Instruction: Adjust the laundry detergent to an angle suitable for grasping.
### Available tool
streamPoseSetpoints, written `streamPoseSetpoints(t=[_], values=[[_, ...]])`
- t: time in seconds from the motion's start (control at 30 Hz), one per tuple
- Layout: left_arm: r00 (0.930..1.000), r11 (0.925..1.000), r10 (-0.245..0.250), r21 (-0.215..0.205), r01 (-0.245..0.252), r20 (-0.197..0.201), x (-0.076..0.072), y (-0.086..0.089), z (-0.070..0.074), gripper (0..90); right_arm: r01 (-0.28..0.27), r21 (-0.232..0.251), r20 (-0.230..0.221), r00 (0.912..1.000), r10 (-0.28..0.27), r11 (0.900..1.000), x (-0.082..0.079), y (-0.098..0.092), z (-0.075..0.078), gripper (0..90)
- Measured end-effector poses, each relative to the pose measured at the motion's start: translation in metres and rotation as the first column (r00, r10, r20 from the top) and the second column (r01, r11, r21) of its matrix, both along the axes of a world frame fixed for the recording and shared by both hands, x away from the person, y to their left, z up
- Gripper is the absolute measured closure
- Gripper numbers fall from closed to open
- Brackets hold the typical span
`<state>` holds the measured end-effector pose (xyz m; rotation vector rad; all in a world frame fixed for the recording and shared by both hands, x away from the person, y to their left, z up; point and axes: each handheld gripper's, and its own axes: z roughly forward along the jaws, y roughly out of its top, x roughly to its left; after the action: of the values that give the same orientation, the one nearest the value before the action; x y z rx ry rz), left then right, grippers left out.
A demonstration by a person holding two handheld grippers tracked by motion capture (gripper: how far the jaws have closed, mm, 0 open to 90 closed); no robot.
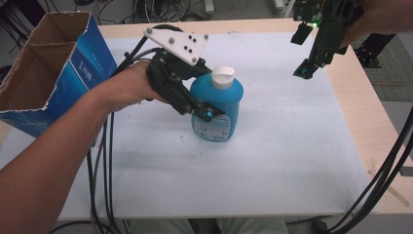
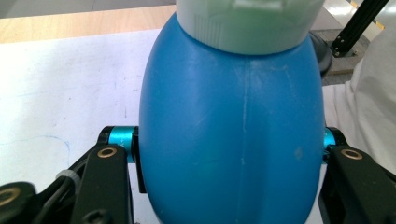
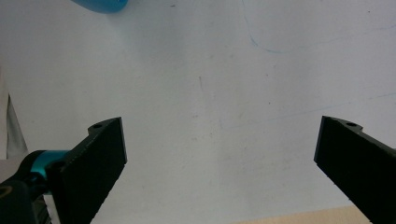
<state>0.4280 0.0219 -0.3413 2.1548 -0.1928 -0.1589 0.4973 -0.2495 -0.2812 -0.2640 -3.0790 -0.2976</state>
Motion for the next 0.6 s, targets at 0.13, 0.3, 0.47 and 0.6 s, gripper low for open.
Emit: streamPoseSetpoints(t=[0.13,0.3,0.47,0.6], values=[[1.0000,1.0000,-0.008,-0.001,0.008,-0.001,0.0002,-0.0014,-0.0012,43.5,0.002,0.001,0.000,1.0000,-0.002,1.000,0.0003,-0.0013,-0.0004,1.7],[0.9997,0.9997,-0.022,0.002,0.022,0.001,0.0004,-0.0035,-0.0035,43.5,-0.004,0.002,0.003,1.0000,0.004,1.000,0.0006,-0.0008,-0.0004,1.7],[0.9992,0.9992,-0.039,0.006,0.039,0.001,0.0005,-0.0054,-0.0061,43.6,0.001,0.004,0.000,1.0000,-0.001,1.000,0.0002,-0.0015,-0.0009,1.7],[0.9988,0.9988,-0.049,0.004,0.049,-0.006,0.0019,-0.0062,-0.0089,43.6,0.009,0.001,-0.004,1.0000,-0.009,1.000,-0.0003,-0.0032,-0.0013,1.7]])
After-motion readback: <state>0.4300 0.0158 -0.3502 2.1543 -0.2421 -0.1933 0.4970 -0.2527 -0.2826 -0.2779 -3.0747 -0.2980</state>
